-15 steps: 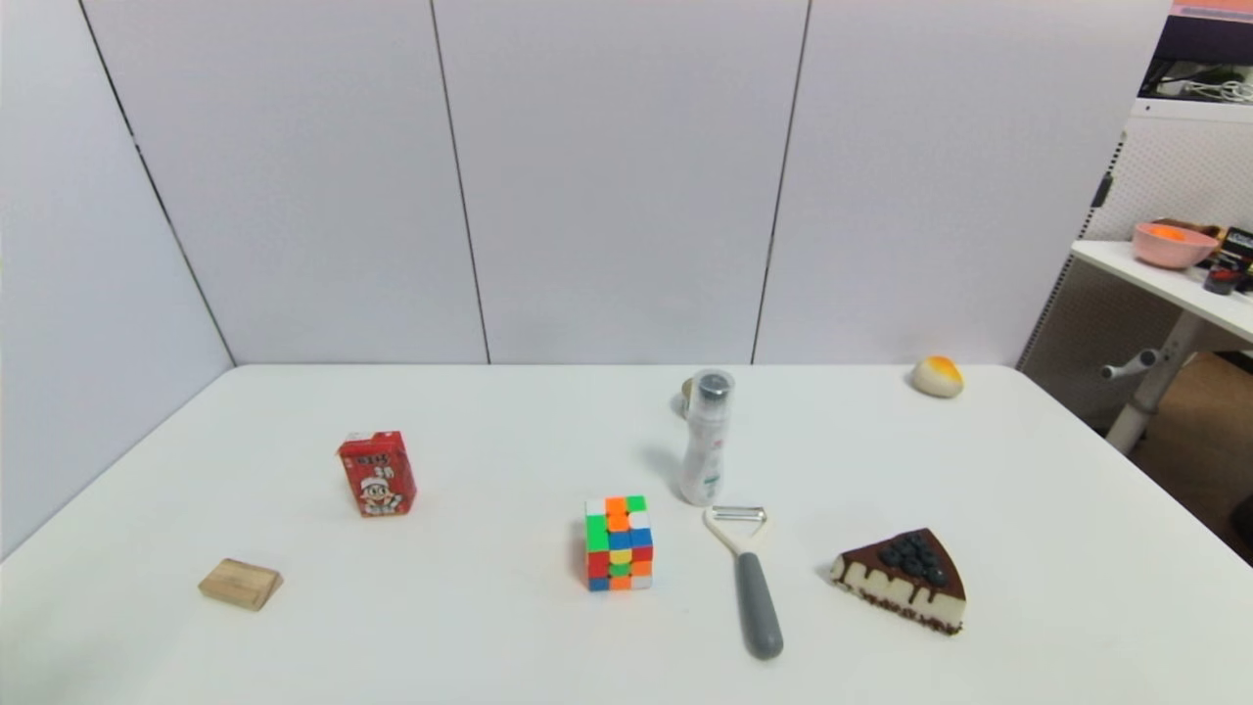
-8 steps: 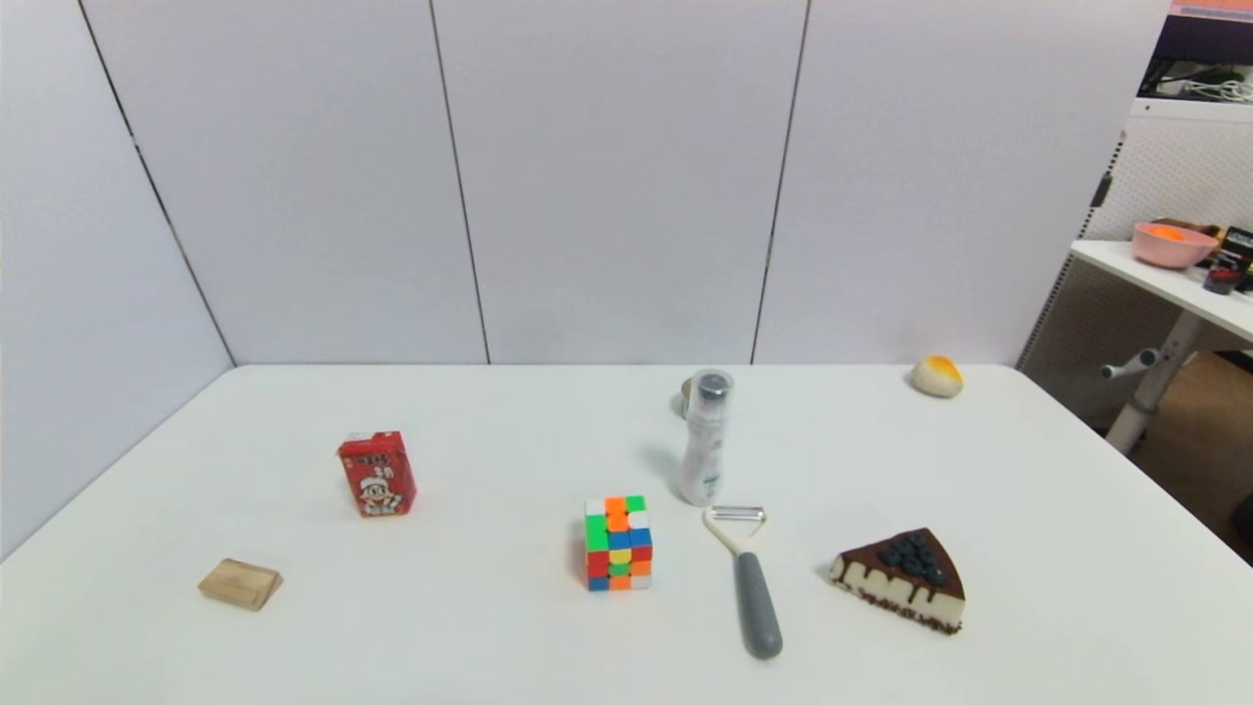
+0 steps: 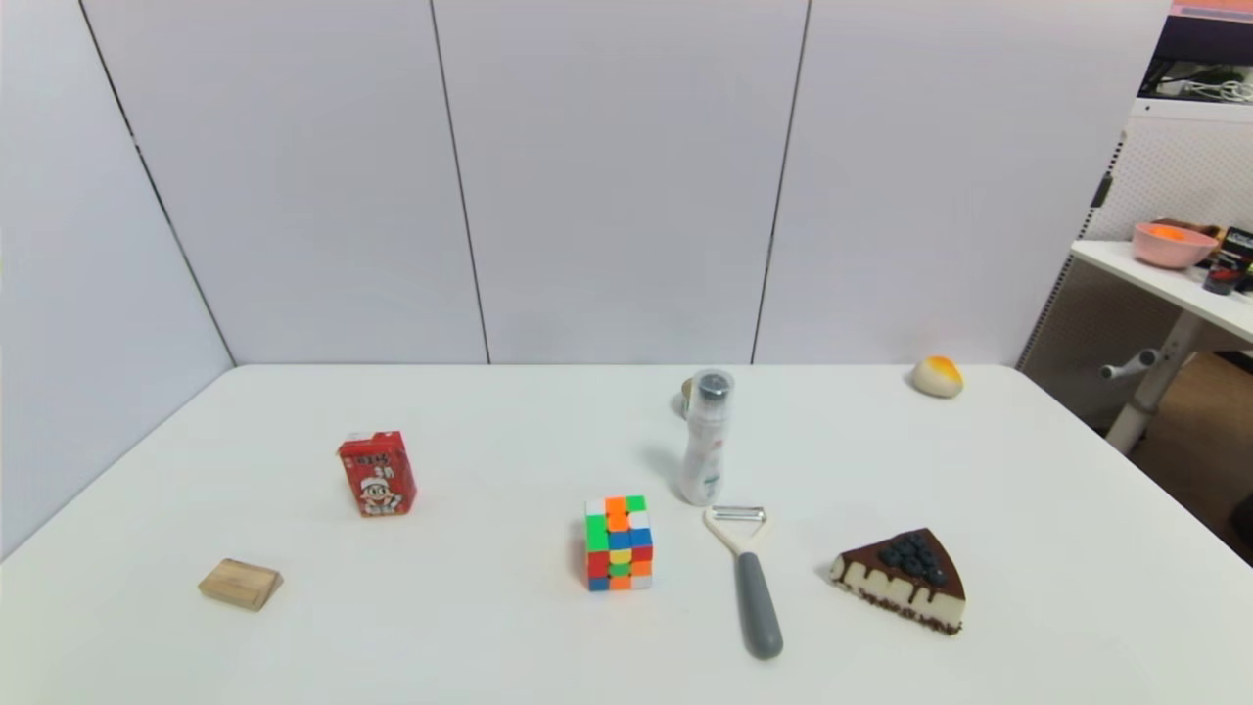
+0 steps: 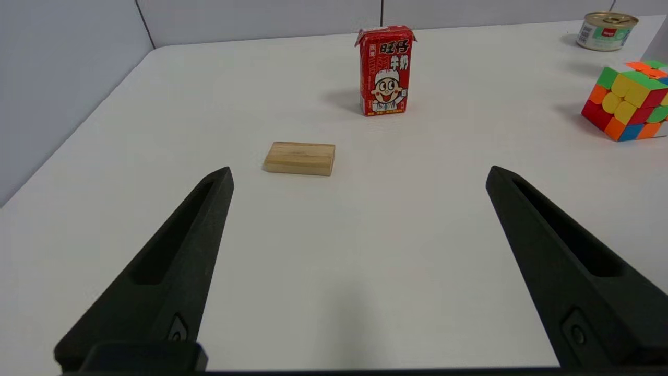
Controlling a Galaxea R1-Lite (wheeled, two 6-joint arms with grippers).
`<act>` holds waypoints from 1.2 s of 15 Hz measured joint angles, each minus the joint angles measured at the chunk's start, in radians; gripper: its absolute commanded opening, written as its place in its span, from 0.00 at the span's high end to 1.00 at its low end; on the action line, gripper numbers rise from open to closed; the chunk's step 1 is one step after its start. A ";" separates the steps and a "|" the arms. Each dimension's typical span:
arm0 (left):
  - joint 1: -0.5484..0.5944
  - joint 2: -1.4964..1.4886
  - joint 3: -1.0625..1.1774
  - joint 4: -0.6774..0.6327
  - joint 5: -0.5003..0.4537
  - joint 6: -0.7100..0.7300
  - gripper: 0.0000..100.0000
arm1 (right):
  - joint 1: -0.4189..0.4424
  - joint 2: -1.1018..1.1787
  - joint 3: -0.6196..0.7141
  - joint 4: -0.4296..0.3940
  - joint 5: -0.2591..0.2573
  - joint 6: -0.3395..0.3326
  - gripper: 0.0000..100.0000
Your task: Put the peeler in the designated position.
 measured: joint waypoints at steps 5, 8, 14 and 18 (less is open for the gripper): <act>0.001 -0.066 0.067 -0.034 0.088 -0.060 0.00 | 0.000 0.000 0.000 0.000 0.000 0.000 0.00; 0.001 -0.070 0.070 -0.031 0.089 -0.065 0.00 | 0.000 0.000 0.000 0.000 0.000 0.000 0.00; 0.001 -0.071 0.071 -0.030 0.090 -0.078 0.00 | 0.000 0.000 0.000 0.000 0.000 0.000 0.00; 0.001 -0.071 0.071 -0.031 0.091 -0.080 0.00 | 0.000 0.000 0.000 0.000 0.000 0.000 0.00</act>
